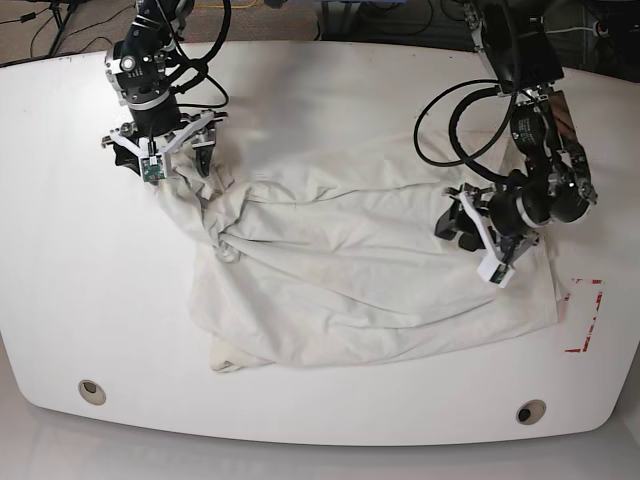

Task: Layout the t-shirt on the table in an organized manner, then fold the t-shirt properly
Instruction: 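Release both grippers and move them to new shirt edges, then grasp the shirt hem with the right gripper and the opposite edge with the left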

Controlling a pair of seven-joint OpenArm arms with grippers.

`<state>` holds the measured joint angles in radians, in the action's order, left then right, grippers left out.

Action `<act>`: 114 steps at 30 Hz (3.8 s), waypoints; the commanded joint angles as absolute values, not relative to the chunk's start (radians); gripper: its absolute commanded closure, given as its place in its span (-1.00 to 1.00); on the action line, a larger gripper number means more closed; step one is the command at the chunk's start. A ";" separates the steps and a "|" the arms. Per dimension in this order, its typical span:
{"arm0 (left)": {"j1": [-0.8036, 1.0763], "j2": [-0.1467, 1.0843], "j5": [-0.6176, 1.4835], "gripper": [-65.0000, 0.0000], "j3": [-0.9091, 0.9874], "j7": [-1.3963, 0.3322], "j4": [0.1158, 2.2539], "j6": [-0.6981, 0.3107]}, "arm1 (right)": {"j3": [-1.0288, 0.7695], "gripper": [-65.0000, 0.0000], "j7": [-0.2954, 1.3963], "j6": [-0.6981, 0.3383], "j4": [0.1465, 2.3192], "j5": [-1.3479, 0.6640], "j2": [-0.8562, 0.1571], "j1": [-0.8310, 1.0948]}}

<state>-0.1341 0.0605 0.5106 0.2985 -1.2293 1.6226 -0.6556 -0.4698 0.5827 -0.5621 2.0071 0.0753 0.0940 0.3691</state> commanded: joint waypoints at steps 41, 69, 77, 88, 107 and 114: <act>0.140 0.518 0.527 0.17 0.243 -0.972 1.362 -0.698 | -0.593 -0.40 0.565 -0.556 1.486 0.064 0.035 -0.252; 0.134 0.582 0.533 0.17 0.423 -1.053 1.489 -0.698 | -0.588 -0.40 0.559 -0.564 1.104 0.062 0.093 -0.418; 0.131 0.568 0.533 0.17 0.426 -1.124 1.656 -0.698 | -0.576 -0.40 0.559 -0.564 1.102 0.062 0.137 -0.420; 0.130 0.552 0.532 0.17 0.426 -1.135 1.725 -0.698 | -0.464 -0.40 0.558 -0.561 1.070 0.061 0.157 -0.414; 0.130 0.552 0.526 0.17 0.490 -1.129 1.718 -0.698 | -0.463 0.53 0.466 -0.564 0.928 0.073 0.157 -0.392; 0.111 0.552 0.526 0.17 0.490 -1.129 1.666 -0.698 | -0.461 0.96 0.533 -0.564 1.013 0.073 0.122 -0.358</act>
